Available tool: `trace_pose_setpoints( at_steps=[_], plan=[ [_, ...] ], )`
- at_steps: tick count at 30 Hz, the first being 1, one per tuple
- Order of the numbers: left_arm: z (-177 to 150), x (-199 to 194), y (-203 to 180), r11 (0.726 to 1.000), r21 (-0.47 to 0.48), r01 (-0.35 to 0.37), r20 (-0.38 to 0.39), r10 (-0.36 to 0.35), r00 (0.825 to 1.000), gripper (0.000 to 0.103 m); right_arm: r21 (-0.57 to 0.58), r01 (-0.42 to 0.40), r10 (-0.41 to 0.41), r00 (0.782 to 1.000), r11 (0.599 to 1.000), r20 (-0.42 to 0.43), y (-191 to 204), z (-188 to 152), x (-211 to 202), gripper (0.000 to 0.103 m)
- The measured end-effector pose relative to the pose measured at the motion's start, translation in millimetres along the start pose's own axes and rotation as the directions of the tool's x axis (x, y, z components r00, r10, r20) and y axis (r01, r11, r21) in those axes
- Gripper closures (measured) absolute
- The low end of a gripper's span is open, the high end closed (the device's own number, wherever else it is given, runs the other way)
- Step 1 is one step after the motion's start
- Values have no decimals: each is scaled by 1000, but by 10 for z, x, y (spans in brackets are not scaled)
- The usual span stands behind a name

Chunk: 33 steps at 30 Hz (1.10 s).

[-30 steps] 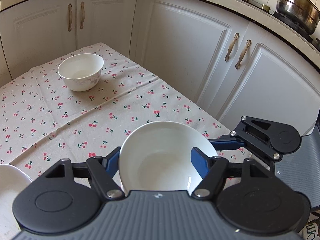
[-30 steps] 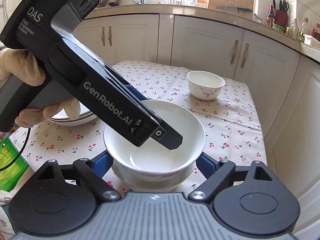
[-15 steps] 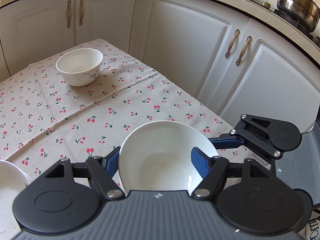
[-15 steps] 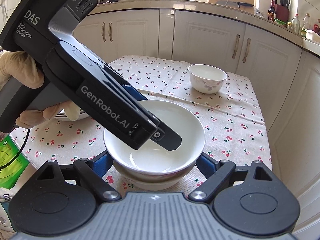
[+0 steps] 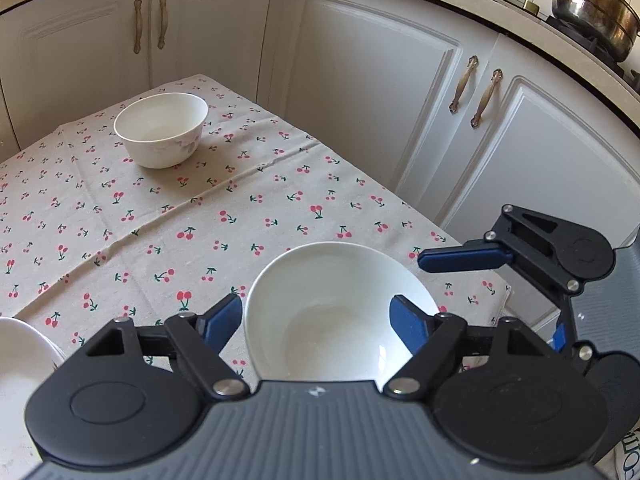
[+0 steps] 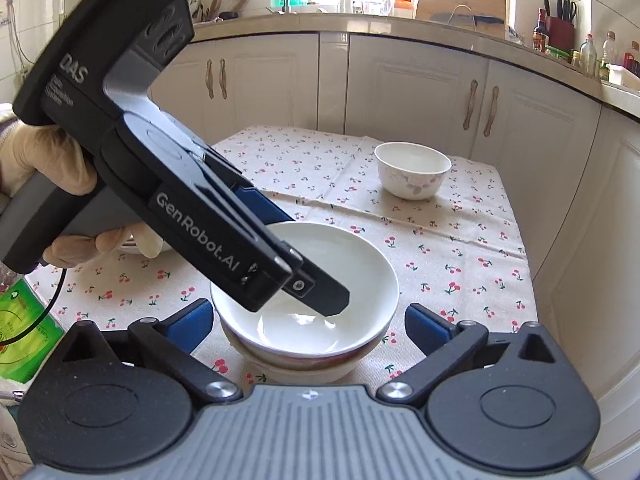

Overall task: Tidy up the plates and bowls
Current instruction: 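Lower the second bowl into the placed bowl and open the left gripper, then move the left gripper to the last white bowl and grasp its rim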

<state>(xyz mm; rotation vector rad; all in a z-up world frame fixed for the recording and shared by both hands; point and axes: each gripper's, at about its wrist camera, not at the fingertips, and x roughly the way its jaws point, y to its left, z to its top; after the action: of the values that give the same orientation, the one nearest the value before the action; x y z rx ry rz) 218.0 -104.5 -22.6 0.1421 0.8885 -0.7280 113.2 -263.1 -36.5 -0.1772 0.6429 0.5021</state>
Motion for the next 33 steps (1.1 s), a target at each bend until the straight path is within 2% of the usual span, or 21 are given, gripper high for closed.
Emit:
trace_pose_setpoints(
  at_steps=[3, 10, 18, 26, 33],
  plan=[
    [21, -77, 36, 1000, -8, -6, 14, 6, 1000, 22, -6, 3, -3, 1000, 1000, 8, 3, 22, -50, 0],
    [129, -239, 107, 999, 22, -39, 38, 38, 999, 15, -55, 14, -12, 999, 998, 35, -12, 100, -176, 0],
    [443, -255, 371, 997, 12, -74, 62, 73, 995, 12, -72, 35, -29, 996, 997, 80, -337, 378, -152, 0],
    [869, -53, 781, 993, -3, -114, 71, 114, 991, 12, -71, 51, -44, 994, 996, 101, -817, 732, 200, 0],
    [1191, 345, 1213, 991, -56, -118, 51, 121, 991, 12, -104, 24, -18, 998, 994, 53, -1117, 918, 744, 0]
  ],
)
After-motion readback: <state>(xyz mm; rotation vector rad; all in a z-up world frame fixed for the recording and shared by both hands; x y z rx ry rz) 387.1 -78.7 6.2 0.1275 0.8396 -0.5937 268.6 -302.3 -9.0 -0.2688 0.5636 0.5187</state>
